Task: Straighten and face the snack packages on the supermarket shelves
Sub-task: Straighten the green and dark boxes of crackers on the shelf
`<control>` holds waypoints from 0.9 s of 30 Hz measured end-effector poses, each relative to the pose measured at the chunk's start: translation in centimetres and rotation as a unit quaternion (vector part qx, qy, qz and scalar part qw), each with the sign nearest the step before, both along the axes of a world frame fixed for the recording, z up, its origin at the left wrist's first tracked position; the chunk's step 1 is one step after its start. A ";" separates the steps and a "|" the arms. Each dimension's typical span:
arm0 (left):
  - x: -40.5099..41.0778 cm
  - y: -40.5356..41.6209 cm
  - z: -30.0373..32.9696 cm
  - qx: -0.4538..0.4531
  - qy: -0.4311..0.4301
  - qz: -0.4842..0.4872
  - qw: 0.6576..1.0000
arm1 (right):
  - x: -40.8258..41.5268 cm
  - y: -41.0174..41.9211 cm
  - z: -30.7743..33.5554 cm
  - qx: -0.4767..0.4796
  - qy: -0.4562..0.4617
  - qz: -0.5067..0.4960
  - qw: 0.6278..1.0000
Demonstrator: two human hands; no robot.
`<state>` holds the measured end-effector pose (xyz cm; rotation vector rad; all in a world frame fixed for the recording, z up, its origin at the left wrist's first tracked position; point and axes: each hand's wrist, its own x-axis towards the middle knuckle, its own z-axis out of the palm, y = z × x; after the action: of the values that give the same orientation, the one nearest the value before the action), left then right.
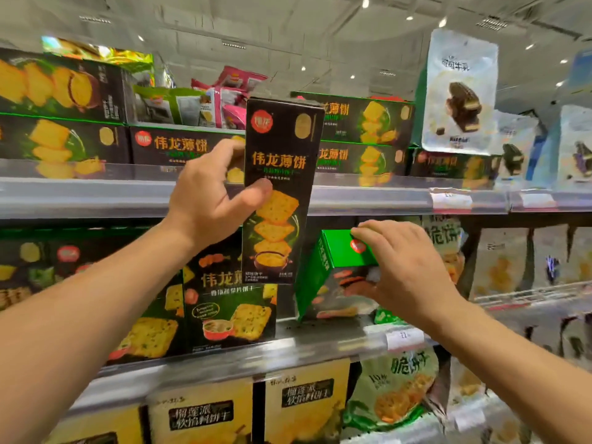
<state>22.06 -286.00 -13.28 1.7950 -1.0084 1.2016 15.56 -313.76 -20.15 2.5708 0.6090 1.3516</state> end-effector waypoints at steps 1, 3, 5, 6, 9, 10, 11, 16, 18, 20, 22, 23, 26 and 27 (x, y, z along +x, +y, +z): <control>0.1 0.0 -0.1 -0.001 -0.002 -0.002 1.000 | 0.8 0.0 -0.2 -0.006 0.011 -0.002 1.000; 0.2 0.1 -0.3 0.001 0.002 -0.006 1.000 | 2.3 0.3 -0.4 -0.023 0.029 0.001 0.999; 0.2 0.1 -0.3 -0.001 0.008 -0.009 1.000 | 3.6 0.8 -0.2 -0.049 0.041 0.004 0.998; 0.2 0.2 -0.3 -0.006 0.008 -0.008 1.000 | 4.3 1.0 0.0 -0.060 0.045 0.007 0.997; 0.1 0.3 -0.3 -0.022 0.014 0.000 1.000 | 5.9 1.3 1.1 -0.075 0.056 0.010 0.996; 0.0 0.3 -0.3 -0.023 0.015 0.001 1.000 | 6.4 1.2 1.5 -0.076 0.066 0.008 0.995; 0.0 0.2 -0.2 -0.023 0.016 0.003 1.000 | 7.0 1.1 2.0 -0.070 0.080 0.010 0.994; -0.2 0.1 -0.1 -0.024 0.024 0.007 0.999 | 9.0 1.1 2.9 -0.009 0.200 0.021 0.979; 0.0 0.1 -0.2 -0.028 0.023 0.007 0.999 | 9.4 1.4 2.8 -0.001 0.207 0.014 0.978; 0.2 0.0 -0.2 -0.030 0.022 0.005 0.999 | 9.8 1.6 2.8 0.000 0.213 0.004 0.977; 0.3 0.0 -0.2 -0.029 0.022 0.005 0.999 | 10.2 2.1 2.9 0.001 0.219 0.012 0.976; 0.2 0.0 -0.2 -0.029 0.022 0.006 0.999 | 10.3 2.3 3.0 -0.001 0.225 0.017 0.974; 0.1 0.1 -0.2 -0.027 0.027 0.005 0.999 | 10.5 2.7 3.1 -0.009 0.237 0.006 0.971; 0.1 0.1 -0.2 -0.026 0.028 0.006 0.999 | 10.5 2.7 3.0 -0.012 0.238 -0.002 0.971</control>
<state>22.15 -285.92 -13.49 1.7850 -0.9280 1.1687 26.09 -311.08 -17.11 2.8858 0.6797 0.7091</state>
